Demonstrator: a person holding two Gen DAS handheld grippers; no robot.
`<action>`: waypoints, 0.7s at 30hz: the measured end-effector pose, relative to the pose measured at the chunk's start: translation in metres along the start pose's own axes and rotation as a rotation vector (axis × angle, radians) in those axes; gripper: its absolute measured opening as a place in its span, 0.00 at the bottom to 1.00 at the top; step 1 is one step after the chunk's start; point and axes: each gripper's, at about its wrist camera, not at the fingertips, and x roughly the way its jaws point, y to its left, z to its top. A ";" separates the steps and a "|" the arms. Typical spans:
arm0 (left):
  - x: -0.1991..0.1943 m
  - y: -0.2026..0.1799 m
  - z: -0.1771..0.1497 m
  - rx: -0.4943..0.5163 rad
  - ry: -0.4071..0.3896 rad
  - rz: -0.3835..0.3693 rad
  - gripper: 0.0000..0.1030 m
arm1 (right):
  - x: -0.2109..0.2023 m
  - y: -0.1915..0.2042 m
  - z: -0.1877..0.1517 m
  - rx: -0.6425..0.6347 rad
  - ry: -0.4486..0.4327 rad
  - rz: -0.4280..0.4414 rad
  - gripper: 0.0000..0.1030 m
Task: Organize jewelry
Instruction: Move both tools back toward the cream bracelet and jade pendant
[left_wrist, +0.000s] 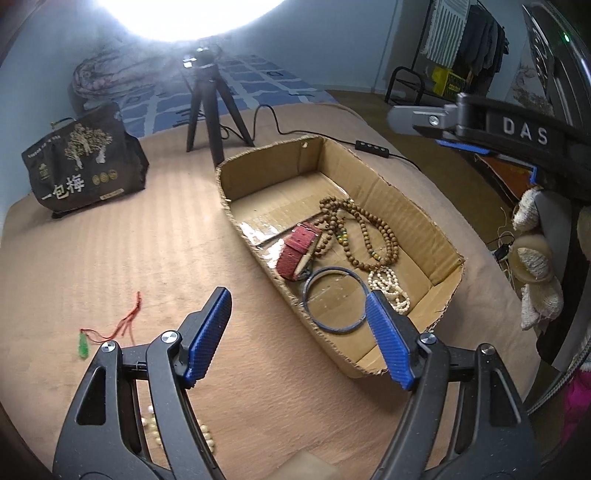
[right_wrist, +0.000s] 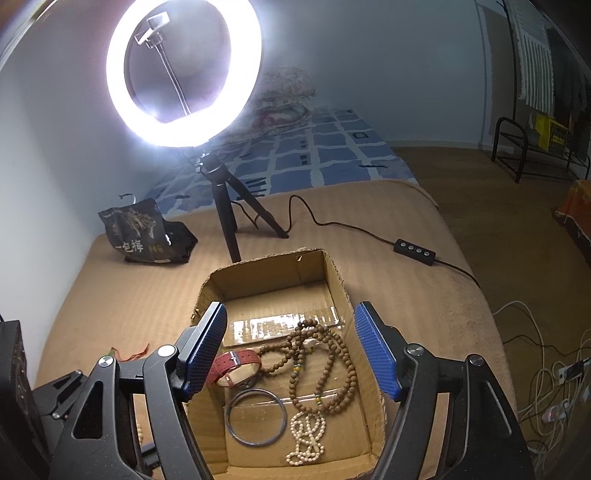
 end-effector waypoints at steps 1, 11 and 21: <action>-0.002 0.002 0.000 -0.005 -0.002 -0.001 0.75 | -0.002 0.001 0.000 0.003 -0.003 -0.002 0.69; -0.035 0.053 -0.010 -0.076 -0.048 0.036 0.75 | -0.026 0.012 -0.015 0.066 0.005 0.040 0.69; -0.065 0.121 -0.023 -0.134 -0.128 0.104 0.75 | -0.044 0.048 -0.046 0.052 0.043 0.096 0.70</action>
